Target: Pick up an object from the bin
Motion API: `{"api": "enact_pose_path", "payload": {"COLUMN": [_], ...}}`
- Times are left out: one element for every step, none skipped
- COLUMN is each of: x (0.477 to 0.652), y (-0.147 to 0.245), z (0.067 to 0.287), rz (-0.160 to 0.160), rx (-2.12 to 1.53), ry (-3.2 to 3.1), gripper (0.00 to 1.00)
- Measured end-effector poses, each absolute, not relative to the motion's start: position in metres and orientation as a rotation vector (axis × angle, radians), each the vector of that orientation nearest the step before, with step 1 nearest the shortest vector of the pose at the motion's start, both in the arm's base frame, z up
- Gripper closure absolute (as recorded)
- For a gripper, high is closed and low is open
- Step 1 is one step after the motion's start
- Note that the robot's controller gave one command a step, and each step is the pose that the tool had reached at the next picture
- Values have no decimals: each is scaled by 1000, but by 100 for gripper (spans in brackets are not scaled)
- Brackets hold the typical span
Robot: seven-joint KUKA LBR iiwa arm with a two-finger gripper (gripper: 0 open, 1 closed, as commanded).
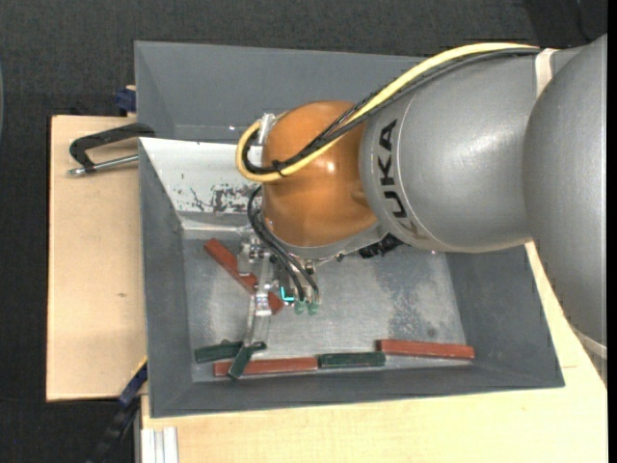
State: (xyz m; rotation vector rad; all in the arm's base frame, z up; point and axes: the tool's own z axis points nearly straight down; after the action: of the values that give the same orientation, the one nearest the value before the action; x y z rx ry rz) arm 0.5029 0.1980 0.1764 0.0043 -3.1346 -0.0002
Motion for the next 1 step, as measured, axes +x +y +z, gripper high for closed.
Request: {"api": "enact_pose_path", "payload": {"x": [505], "y": [197], "z": [180], "rz": [-3], "rx": [0], "ry": [-3142], "gripper": [0]}}
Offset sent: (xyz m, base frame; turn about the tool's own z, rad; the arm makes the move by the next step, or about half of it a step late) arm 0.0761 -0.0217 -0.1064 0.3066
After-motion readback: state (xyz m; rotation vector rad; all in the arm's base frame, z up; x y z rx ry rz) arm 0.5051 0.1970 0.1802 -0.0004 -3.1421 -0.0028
